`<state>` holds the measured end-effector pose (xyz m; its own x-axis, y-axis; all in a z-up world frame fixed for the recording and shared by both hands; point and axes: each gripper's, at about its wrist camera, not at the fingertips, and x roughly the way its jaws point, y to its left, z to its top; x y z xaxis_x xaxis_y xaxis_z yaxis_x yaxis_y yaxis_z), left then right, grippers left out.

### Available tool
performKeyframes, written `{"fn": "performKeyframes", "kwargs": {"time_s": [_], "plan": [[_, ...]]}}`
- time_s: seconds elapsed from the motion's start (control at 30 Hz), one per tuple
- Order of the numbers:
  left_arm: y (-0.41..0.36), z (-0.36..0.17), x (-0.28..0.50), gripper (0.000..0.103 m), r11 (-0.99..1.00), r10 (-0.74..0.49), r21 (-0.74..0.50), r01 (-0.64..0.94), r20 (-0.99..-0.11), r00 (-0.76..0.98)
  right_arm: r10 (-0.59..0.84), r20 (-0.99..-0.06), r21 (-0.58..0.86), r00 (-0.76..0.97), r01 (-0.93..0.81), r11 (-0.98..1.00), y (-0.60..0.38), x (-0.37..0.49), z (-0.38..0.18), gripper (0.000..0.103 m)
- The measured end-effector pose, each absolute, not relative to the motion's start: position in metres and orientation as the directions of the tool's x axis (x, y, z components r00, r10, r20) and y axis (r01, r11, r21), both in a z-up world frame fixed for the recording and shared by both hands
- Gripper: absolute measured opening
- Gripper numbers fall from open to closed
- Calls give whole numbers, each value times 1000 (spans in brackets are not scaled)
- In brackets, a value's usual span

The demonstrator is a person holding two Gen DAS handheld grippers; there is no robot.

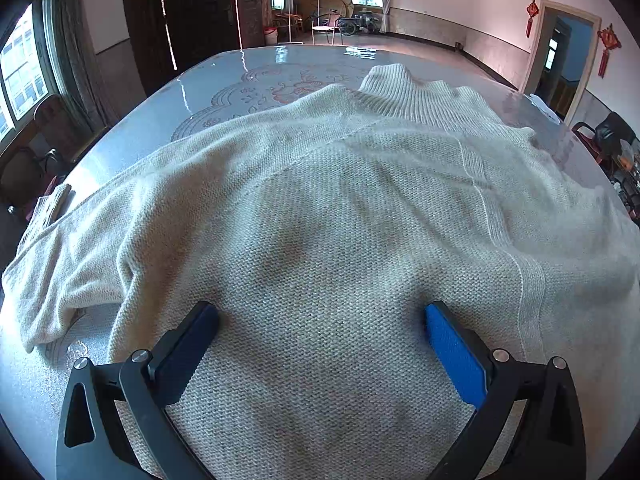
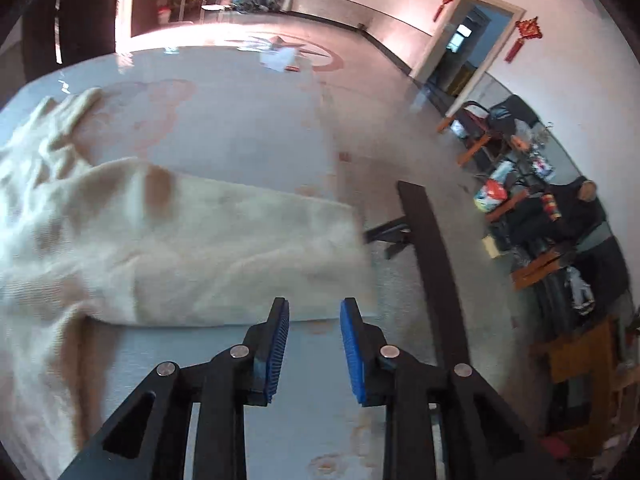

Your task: Fold clothes

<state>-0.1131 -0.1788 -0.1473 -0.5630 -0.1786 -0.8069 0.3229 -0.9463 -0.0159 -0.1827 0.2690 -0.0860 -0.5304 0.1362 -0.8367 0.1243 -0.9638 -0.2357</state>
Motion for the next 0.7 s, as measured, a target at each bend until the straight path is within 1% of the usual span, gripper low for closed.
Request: {"fn": "performKeyframes", "kwargs": {"time_s": [0.07, 0.13, 0.2, 0.27, 0.3, 0.37, 0.5, 0.53, 0.6, 0.7], "plan": [[-179, -148, -113, 103, -946, -179, -16, 323, -807, -563, 25, -845, -161, -534, 209, -965, 237, -171, -93, 27], [-179, -147, -112, 103, -946, -178, -16, 322, -807, -563, -31, -845, -154, -534, 299, -942, 196, -162, -113, 27], [-178, -148, -111, 103, -950, -173, -15, 313, -807, -564, -50, -843, -180, -535, 369, -912, 165, -154, -125, 27], [-177, -148, -105, 103, -957, -161, -11, 288, -807, -568, -15, -857, -221, -515, 394, -892, 147, -147, -139, 27], [-177, -148, -100, 103, -961, -155, -10, 275, -807, -570, 9, -846, -247, -533, 377, -893, 145, -139, -136, 29], [-177, -147, -90, 103, -966, -144, -9, 257, -807, -573, 34, -858, -254, -513, 367, -895, 145, -121, -134, 28], [-177, -144, -69, 103, -977, -104, -20, 211, -823, -558, 75, -887, -292, -456, 427, -856, 143, -92, -128, 28], [-178, -142, -67, 103, -981, -88, -23, 193, -833, -547, 89, -891, -300, -444, 431, -851, 142, -90, -123, 27], [-184, -138, -63, 103, -982, -78, -28, 188, -843, -533, 56, -864, -283, -501, 389, -877, 139, -87, -100, 28], [-209, -130, -58, 103, -961, -106, -55, 273, -834, -542, -25, -818, -251, -575, 396, -883, 110, -84, -75, 29]]}}
